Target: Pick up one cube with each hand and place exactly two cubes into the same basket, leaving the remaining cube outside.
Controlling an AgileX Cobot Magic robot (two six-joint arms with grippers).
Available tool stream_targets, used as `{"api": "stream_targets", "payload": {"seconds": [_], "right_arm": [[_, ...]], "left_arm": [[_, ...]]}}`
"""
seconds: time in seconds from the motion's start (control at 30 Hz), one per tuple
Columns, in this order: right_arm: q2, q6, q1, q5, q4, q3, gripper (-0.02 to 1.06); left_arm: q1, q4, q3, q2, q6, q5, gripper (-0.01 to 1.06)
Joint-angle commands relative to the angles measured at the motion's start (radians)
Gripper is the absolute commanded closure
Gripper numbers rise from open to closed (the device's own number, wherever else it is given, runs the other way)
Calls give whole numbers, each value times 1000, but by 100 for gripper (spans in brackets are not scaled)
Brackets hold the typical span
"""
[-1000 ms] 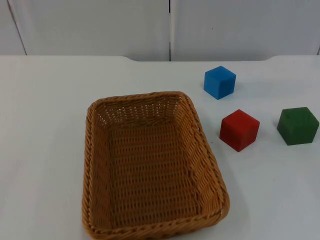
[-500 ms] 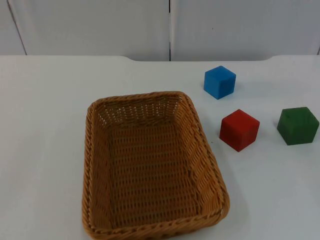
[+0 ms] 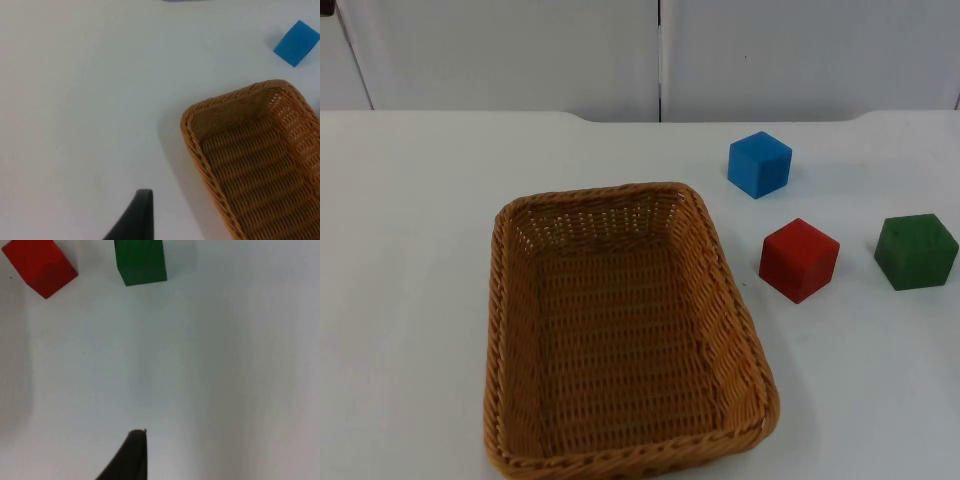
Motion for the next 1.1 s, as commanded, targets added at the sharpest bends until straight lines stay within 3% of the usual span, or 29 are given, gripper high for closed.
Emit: {"api": "stream_targets", "payload": {"seconds": [0.0,0.3,0.53,0.7,1.07], "right_arm": [[26,-12,-7,-45,3,-7,-1],[133,-12,-7,-115,4,-7,0],[195,-12,-7,-153,17,-7,0],[269,-16,-7,-194,46,-7,0],[393,-16,-7,-281,51,-7,0]], "left_arm": [[0,-36,-17,36,48,-11,0],[-2,-227,-57,180,305,-46,0],[-37,-238,-129,287,357,-46,0],[-140,-227,-241,444,389,-54,0],[-233,-227,-414,688,452,-98,0]]}}
